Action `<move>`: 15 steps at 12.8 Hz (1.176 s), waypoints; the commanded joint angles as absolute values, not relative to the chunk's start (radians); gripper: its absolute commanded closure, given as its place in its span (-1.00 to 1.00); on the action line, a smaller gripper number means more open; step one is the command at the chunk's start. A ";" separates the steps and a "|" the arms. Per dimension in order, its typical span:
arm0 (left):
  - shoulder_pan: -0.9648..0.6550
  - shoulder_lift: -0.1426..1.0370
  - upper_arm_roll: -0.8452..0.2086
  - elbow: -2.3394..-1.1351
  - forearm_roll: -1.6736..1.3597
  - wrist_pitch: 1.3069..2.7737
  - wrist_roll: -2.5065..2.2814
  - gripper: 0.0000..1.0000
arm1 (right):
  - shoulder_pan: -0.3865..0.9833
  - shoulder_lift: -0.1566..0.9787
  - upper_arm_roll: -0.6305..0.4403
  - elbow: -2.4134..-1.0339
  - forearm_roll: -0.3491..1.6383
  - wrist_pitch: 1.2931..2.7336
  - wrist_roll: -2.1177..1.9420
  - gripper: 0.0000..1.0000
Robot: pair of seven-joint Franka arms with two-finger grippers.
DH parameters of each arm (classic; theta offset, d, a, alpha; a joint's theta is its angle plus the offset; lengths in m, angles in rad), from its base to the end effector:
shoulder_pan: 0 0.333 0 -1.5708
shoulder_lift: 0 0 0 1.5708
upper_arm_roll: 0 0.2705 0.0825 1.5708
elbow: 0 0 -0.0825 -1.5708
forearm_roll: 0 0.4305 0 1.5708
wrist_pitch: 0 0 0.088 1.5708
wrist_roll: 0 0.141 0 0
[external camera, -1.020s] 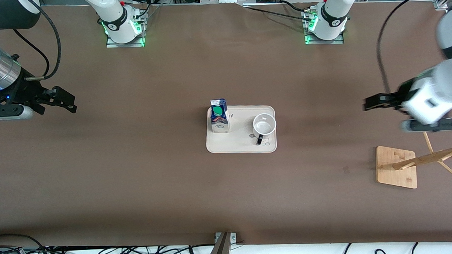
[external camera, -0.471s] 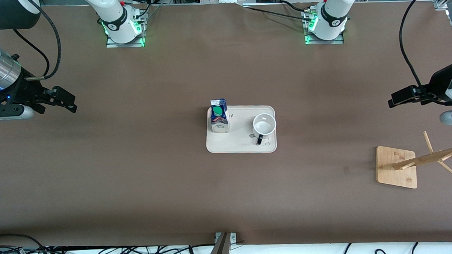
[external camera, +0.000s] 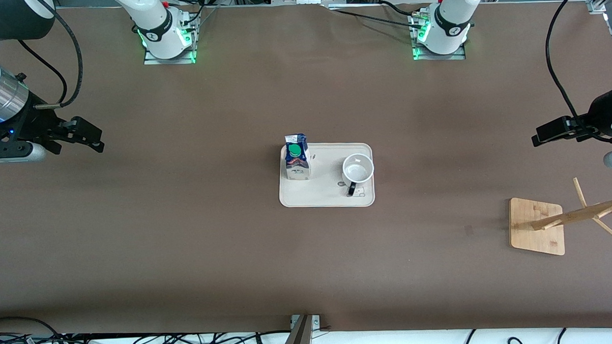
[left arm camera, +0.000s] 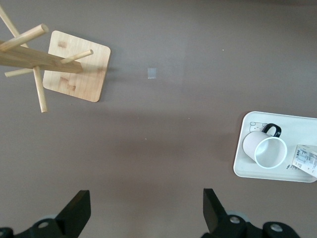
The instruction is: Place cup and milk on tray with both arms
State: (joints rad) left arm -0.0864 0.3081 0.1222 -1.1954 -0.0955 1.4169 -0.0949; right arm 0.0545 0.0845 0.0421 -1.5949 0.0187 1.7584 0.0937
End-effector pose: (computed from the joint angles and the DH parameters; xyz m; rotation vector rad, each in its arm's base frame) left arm 0.6600 -0.0020 0.5304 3.0783 0.1786 -0.1333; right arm 0.6376 0.0634 0.4974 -3.1099 0.0002 -0.1192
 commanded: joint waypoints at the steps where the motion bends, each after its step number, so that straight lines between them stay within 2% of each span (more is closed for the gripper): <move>1: -0.084 0.273 0.118 -1.195 -0.061 1.359 -0.101 -1.00 | 0.048 0.081 0.048 -1.592 0.014 1.750 0.097 -1.00; 5: -0.078 0.273 0.121 -1.213 -0.074 1.365 -0.091 -1.00 | 0.048 0.081 0.048 -1.592 0.014 1.749 0.097 -1.00; 7: -0.022 0.200 0.074 -1.333 -0.087 1.448 -0.084 -1.00 | 0.048 0.081 0.048 -1.592 0.014 1.750 0.097 -1.00; 9: -0.017 0.129 0.072 -1.429 -0.080 1.546 -0.087 -1.00 | 0.048 0.081 0.048 -1.592 0.014 1.749 0.097 -1.00; 15: -0.040 0.097 0.075 -1.447 -0.072 1.531 -0.094 -1.00 | 0.046 0.081 0.048 -1.592 0.014 1.750 0.097 -1.00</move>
